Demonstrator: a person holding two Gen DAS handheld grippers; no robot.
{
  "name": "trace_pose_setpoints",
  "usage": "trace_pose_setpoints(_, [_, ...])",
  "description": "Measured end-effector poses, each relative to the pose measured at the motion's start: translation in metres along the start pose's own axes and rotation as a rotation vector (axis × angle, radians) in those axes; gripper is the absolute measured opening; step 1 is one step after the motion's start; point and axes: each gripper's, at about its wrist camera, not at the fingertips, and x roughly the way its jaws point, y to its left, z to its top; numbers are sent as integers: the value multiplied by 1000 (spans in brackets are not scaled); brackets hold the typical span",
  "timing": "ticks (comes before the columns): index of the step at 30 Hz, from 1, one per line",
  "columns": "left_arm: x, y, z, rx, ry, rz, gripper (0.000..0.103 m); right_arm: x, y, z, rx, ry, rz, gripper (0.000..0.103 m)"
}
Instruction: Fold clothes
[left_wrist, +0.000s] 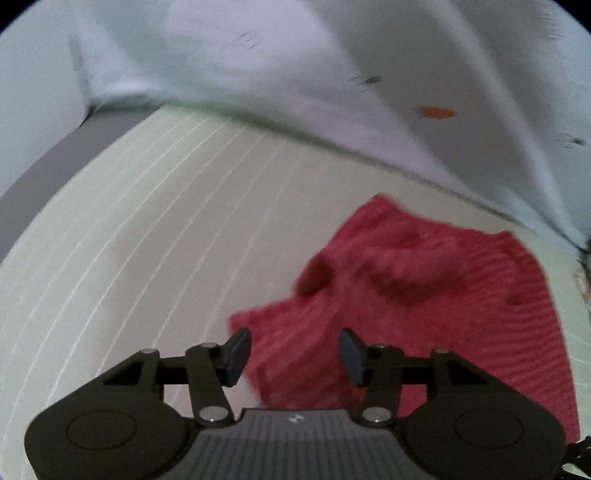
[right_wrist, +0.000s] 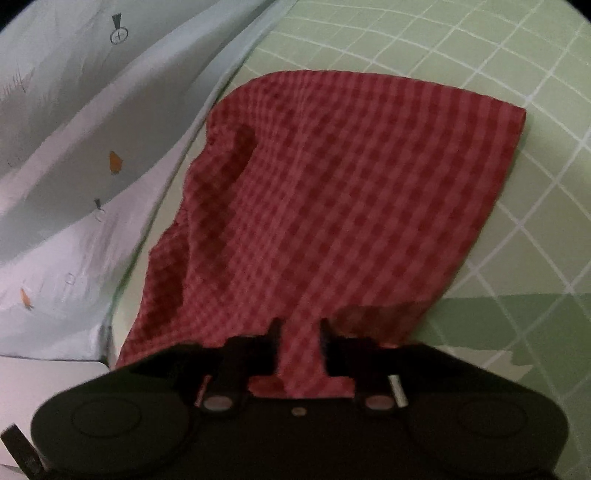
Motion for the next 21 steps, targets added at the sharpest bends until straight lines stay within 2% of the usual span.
trace_pose_setpoints(2, [5,16,-8,-50,27,29,54,2,2,-2,-32,-1,-19,36])
trace_pose_setpoints(13, [49,29,5,-89,57,15,55,11,18,2,-154,-2,-118,49])
trace_pose_setpoints(14, [54,30,6,-93,60,14,58,12,19,3,-161,-2,-129,54])
trace_pose_setpoints(15, [58,31,7,-97,63,13,65,12,20,2,-176,-9,-143,64])
trace_pose_setpoints(17, [66,33,9,-102,68,10,67,10,23,1,-208,-24,-171,77])
trace_pose_setpoints(21, [72,18,5,-13,65,35,64,9,30,-1,-276,-47,-207,84])
